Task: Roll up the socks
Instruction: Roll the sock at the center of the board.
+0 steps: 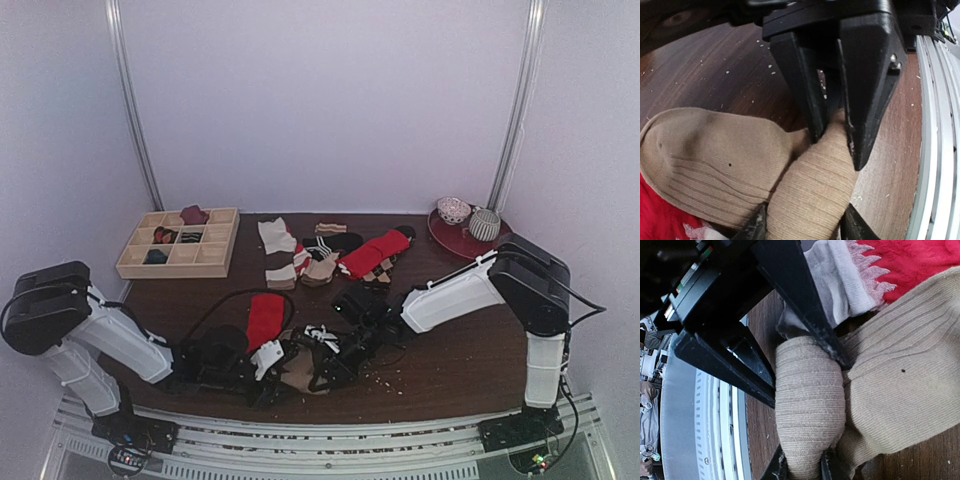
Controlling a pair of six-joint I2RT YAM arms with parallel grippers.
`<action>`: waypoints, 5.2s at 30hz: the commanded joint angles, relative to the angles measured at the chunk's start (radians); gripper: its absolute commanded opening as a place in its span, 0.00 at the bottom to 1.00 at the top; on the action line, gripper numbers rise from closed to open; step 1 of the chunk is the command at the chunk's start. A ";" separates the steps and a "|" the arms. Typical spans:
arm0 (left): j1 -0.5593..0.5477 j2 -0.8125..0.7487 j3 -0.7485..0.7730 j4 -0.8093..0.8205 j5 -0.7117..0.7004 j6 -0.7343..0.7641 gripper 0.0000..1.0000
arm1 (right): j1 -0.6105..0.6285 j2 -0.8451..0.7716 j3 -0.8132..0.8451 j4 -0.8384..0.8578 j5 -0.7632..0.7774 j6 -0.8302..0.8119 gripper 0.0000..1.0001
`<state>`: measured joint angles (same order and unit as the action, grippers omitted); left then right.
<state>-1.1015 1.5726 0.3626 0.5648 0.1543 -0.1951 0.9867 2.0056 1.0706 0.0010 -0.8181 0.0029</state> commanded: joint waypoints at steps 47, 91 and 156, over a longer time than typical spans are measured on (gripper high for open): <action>-0.004 -0.029 0.081 -0.051 0.039 0.047 0.44 | 0.004 0.109 -0.107 -0.239 0.208 0.014 0.18; -0.004 0.042 0.007 -0.005 0.095 -0.020 0.00 | -0.031 0.120 0.185 0.034 0.307 0.119 0.59; 0.063 0.312 0.121 -0.336 0.333 -0.250 0.00 | 0.022 -0.532 -0.548 0.546 0.363 -0.189 0.54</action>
<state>-1.0367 1.8023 0.5743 0.5354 0.5407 -0.4213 0.9360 1.5593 0.6357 0.3817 -0.3458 -0.0364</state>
